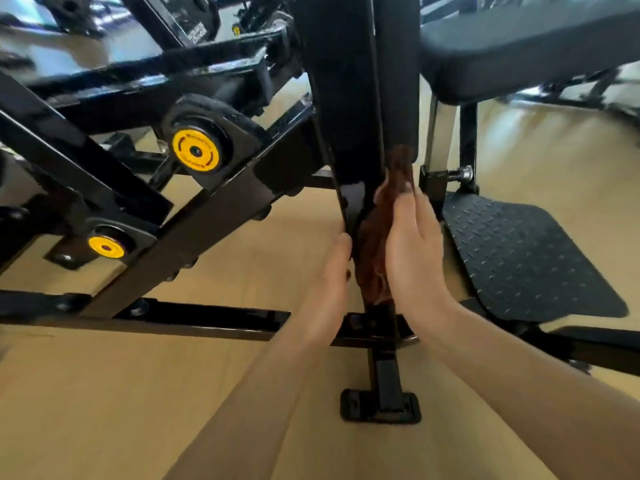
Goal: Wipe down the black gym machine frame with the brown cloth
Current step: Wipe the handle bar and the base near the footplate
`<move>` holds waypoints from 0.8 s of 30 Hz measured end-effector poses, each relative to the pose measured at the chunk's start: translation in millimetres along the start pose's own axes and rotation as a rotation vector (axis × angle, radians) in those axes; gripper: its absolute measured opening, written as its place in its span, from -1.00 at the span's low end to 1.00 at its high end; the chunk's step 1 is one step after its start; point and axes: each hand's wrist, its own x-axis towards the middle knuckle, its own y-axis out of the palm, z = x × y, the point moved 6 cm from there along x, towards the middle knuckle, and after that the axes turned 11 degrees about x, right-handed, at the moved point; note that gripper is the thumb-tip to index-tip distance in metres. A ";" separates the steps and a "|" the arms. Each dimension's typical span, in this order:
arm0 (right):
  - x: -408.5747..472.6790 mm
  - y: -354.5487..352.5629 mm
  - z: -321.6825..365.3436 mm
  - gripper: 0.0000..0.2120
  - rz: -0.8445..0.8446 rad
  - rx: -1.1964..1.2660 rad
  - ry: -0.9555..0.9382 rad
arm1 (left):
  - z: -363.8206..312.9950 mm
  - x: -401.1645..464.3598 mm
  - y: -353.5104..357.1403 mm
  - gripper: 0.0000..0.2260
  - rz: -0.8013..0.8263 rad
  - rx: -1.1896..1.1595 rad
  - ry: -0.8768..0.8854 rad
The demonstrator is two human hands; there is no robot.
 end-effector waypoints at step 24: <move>-9.5 11.7 0.5 -0.64 -0.107 -0.156 -0.275 | -11.5 0.9 -17.7 -0.48 0.010 -0.170 -0.064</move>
